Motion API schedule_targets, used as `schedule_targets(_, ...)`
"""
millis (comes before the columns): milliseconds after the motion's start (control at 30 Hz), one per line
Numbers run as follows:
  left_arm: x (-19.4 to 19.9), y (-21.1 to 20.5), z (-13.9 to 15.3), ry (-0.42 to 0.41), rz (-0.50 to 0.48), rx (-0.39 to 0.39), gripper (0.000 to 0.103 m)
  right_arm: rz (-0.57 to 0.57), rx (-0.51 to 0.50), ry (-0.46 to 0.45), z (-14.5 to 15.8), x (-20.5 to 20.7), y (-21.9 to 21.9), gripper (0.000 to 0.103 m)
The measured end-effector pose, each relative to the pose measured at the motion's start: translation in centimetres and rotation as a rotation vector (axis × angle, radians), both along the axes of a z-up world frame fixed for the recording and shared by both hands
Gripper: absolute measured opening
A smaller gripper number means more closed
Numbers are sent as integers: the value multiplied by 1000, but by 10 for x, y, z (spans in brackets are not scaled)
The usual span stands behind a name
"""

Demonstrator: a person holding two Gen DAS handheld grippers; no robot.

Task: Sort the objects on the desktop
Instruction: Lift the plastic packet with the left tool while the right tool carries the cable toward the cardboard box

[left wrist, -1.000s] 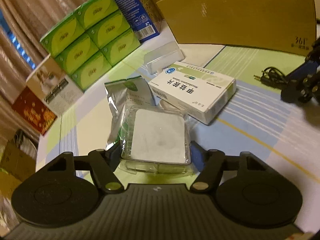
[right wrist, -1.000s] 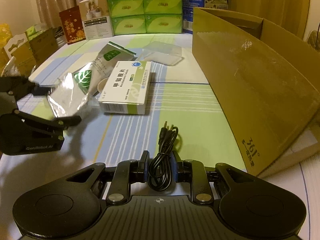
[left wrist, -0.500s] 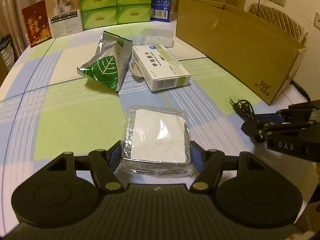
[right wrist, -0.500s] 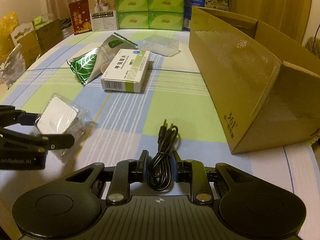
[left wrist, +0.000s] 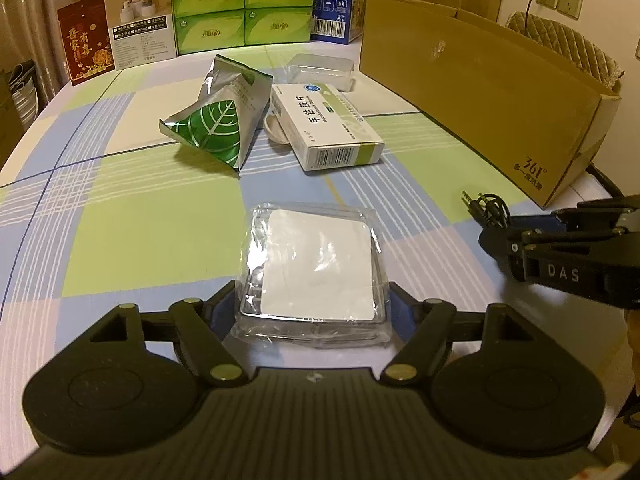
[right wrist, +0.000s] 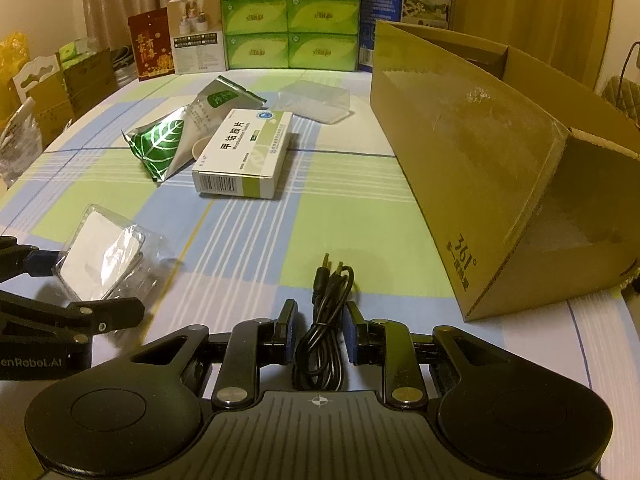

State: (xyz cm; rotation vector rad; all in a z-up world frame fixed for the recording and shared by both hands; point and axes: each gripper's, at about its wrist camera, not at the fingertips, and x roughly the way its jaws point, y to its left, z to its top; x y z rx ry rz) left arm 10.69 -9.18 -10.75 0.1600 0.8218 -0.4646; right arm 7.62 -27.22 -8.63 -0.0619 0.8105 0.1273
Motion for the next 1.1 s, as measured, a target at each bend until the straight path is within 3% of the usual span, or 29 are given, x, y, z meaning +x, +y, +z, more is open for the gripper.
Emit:
schedule_targets(133,-1,-1,-2,-12,-6,6,72,0,1,-3,0,-1,0,21)
schedule_targets(200,-2,-2,-2,-18,-10,12,72,2,0,-4,0,-1,0,14)
schedule_targets(533,-5,-3,4,-14,-15,19,65,11,11,9,6,-11,-4,13)
schedule_targets(1100,-38,-19,52,-18,32,-27,65,-9,54,-80,66,-47,-26,13)
